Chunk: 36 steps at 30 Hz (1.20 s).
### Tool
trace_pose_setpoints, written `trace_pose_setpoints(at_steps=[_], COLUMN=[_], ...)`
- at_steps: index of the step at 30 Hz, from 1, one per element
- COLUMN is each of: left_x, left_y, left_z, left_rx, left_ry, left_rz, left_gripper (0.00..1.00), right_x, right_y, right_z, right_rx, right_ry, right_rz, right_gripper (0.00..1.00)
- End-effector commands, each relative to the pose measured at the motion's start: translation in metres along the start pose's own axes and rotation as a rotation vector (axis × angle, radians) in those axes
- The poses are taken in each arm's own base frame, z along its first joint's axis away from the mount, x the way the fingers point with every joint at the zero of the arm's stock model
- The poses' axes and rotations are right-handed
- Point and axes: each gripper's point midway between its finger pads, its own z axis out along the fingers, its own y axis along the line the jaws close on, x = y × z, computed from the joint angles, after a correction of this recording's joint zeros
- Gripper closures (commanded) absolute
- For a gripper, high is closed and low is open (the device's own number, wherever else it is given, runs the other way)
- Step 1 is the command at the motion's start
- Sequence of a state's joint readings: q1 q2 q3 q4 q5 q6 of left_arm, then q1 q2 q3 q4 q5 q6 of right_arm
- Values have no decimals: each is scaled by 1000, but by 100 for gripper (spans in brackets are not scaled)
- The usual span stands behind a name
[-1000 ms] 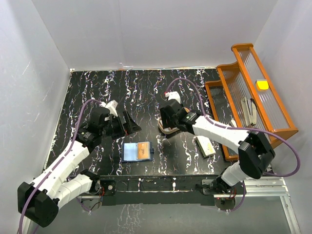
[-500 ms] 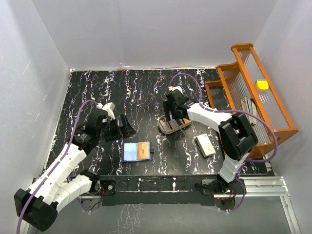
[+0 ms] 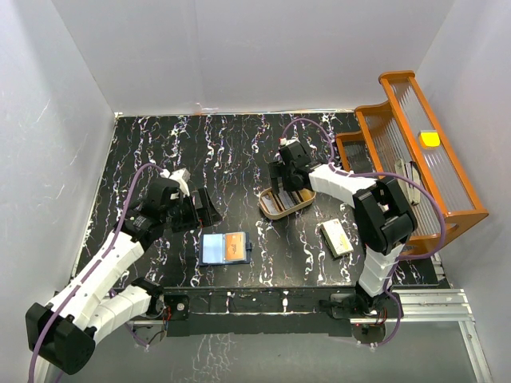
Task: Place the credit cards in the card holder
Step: Pick up the credit card from the storage box.
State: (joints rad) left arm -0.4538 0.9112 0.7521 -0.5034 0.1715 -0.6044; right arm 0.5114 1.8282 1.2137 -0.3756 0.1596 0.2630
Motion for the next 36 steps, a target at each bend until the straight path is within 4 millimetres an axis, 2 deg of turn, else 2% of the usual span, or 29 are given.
trace_pose_setpoints(at_steps=[1,11,15,21,26,31,36], left_x=[5,11,13,17,19,20,25], left_y=[6,8,7,8,8,10,10], left_z=[-1,5,7,11,13,15,21], left_rx=[-18,-17,-11,-9,-3,-2,2], left_ry=[6,31,36,50,53,55,80], left_rz=[11,-6,-16,-24,-33,-35,-40], left_gripper=[1,1,1,1,1,1,1], right_x=[-9,-10,-19,-16,-14,-24,-25], right_y=[16,26,26,25,20,11,-1], right_z=[-6,-21,-33,-31,-28,-36,-31], right_rx=[-100,-192,-204,-199,-165,-126,-62], right_ry=[-32,-44,-80,-71,-53,-95,-97], right_rz=[15,54,57,54,44,22,-13], right_gripper=[16,31,35,41,43,42,37])
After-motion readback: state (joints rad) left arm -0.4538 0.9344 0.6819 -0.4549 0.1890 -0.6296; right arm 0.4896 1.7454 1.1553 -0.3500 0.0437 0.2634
